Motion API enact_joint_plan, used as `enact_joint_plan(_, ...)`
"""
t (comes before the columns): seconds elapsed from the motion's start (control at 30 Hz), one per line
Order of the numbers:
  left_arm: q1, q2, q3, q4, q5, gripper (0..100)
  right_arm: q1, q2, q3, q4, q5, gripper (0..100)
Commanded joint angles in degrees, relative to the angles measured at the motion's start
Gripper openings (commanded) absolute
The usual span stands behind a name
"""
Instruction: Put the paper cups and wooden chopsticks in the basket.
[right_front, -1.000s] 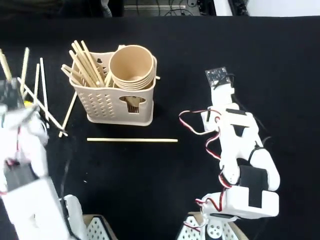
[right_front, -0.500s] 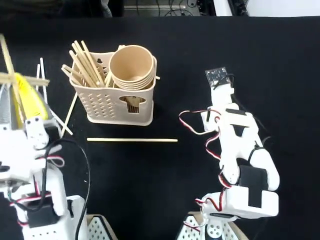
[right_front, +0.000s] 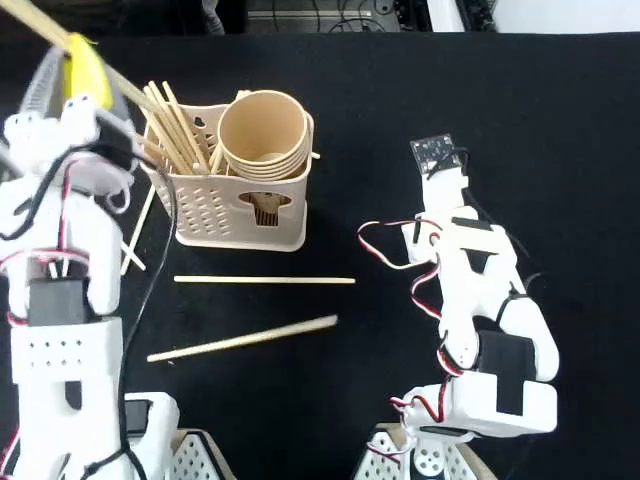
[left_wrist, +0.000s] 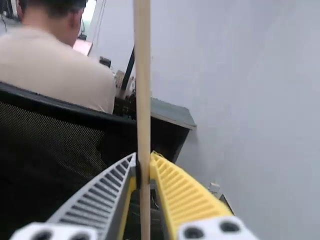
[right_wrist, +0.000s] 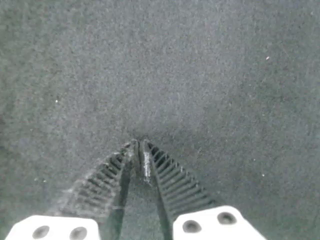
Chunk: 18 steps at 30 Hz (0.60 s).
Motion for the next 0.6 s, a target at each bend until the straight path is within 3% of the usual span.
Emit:
enact_joint_plan(0.0, 2.5, 2.9, -6.3, 4.7, 2.6, 3, -0.9, -2.6, -0.1, -0.4, 0.4, 1.2)
enact_joint_plan(0.33, 3.6, 3.6, 2.9, 4.2, 2.5, 3, -0.9, -2.6, -0.1, -0.4, 0.4, 1.2)
enact_joint_plan(0.43, 3.6, 3.6, 5.5, 4.3, -1.8, 9, -0.9, -2.6, -0.1, -0.4, 0.4, 1.2)
enact_joint_plan(0.57, 3.5, 3.6, 7.5, 4.3, -1.0, 13, -0.9, -2.6, -0.1, -0.4, 0.4, 1.2)
